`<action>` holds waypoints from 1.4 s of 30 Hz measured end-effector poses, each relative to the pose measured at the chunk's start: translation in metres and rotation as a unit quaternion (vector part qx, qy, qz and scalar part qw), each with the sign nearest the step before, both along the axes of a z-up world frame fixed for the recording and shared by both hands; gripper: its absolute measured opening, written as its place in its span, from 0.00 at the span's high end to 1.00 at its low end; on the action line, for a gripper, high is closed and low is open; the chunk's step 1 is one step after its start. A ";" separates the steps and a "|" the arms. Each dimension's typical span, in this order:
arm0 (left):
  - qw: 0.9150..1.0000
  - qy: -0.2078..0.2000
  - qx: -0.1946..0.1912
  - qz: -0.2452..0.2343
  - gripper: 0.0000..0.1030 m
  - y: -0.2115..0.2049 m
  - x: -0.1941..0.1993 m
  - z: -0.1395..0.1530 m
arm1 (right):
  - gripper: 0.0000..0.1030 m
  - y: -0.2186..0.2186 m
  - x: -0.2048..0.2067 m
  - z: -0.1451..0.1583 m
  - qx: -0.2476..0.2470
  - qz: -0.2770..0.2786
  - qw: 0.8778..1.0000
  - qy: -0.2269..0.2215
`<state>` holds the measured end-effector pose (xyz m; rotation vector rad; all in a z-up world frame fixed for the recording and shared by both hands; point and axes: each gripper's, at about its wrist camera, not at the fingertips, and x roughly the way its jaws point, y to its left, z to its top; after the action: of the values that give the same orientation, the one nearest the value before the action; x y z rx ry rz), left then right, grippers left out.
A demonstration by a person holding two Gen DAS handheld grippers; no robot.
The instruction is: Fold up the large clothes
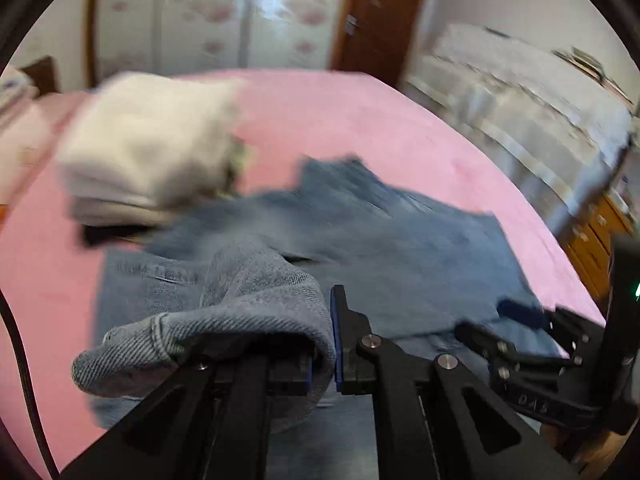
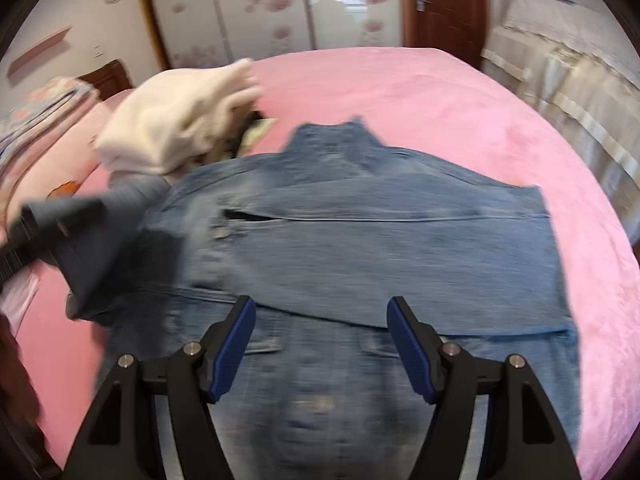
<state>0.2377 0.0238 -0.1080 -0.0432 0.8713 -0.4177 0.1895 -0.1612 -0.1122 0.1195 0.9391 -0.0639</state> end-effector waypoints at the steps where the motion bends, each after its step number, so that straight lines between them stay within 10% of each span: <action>1: 1.000 0.017 -0.004 -0.013 0.96 -0.018 0.001 -0.013 | 0.33 -0.010 0.000 -0.002 -0.001 -0.008 1.000 0.003; 7: 0.995 0.087 0.021 -0.050 0.56 -0.081 -0.013 -0.069 | 0.33 -0.066 0.002 -0.019 0.040 -0.038 0.998 0.033; 17: 0.995 0.062 -0.076 -0.023 0.12 0.018 -0.061 -0.033 | 0.34 -0.045 0.021 -0.020 0.146 0.047 0.988 0.030; 28: 0.989 0.027 0.057 0.133 0.12 0.106 -0.081 -0.051 | 0.34 0.072 0.001 -0.005 0.039 0.243 0.969 0.013; 42: 0.973 0.118 0.047 0.191 0.12 0.152 -0.068 -0.100 | 0.34 0.168 -0.059 -0.070 -0.239 0.365 0.900 -0.013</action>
<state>0.1694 0.1759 -0.2075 -0.1732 1.0898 -0.0090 0.1302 0.0070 -0.1821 -0.6890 0.8665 0.4018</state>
